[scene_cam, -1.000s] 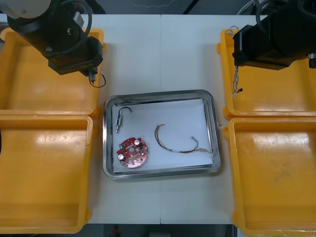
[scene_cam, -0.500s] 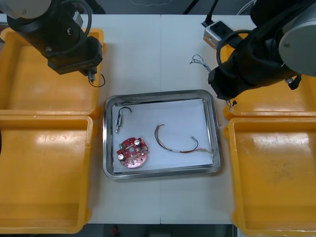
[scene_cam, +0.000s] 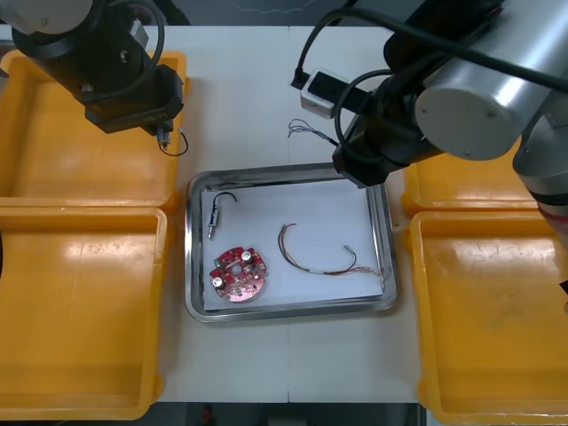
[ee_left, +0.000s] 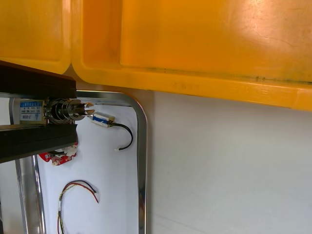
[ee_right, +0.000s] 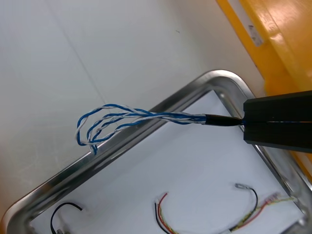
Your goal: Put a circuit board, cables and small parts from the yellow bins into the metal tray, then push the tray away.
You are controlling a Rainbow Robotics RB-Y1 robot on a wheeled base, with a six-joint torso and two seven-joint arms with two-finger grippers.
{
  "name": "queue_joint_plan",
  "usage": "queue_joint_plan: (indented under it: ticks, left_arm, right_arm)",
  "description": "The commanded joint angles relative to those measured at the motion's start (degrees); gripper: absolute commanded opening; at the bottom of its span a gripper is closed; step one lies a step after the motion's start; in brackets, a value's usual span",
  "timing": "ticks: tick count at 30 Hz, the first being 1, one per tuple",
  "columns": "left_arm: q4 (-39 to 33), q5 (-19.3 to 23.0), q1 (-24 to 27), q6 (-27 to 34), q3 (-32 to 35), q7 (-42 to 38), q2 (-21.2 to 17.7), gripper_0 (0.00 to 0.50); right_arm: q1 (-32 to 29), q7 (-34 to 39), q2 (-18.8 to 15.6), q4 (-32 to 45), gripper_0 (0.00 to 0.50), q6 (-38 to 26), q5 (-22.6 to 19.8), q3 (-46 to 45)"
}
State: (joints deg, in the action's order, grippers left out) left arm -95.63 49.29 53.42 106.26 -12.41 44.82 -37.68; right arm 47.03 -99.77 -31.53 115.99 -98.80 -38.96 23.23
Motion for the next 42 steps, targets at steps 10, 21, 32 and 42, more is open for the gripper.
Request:
queue_joint_plan:
  ticks: [10, 21, 32, 42]
  left_arm:
    - [-1.7, -0.5, 2.8, 0.4, 0.2, -1.3, 0.2, 0.0]
    - [-1.7, -0.4, 2.8, 0.8, 0.8, -1.1, 0.3, 0.0]
    - [-1.7, -0.3, 2.8, 0.8, 0.9, -1.2, 0.2, 0.0]
    - [-1.7, 0.0, 2.8, 0.8, 1.0, -1.1, 0.3, 0.0]
  right_arm:
    - [-2.6, -16.8, 3.0, -2.3, 0.0, 6.3, 13.8, 15.5]
    - [-4.8, -23.0, 4.2, -7.3, 0.0, 10.7, 19.2, 22.0]
    - [-5.5, -23.5, 5.2, -13.4, 0.0, 15.0, 22.8, 24.2]
    - [-5.5, -22.8, 5.3, -14.7, 0.029, 15.9, 23.2, 23.7]
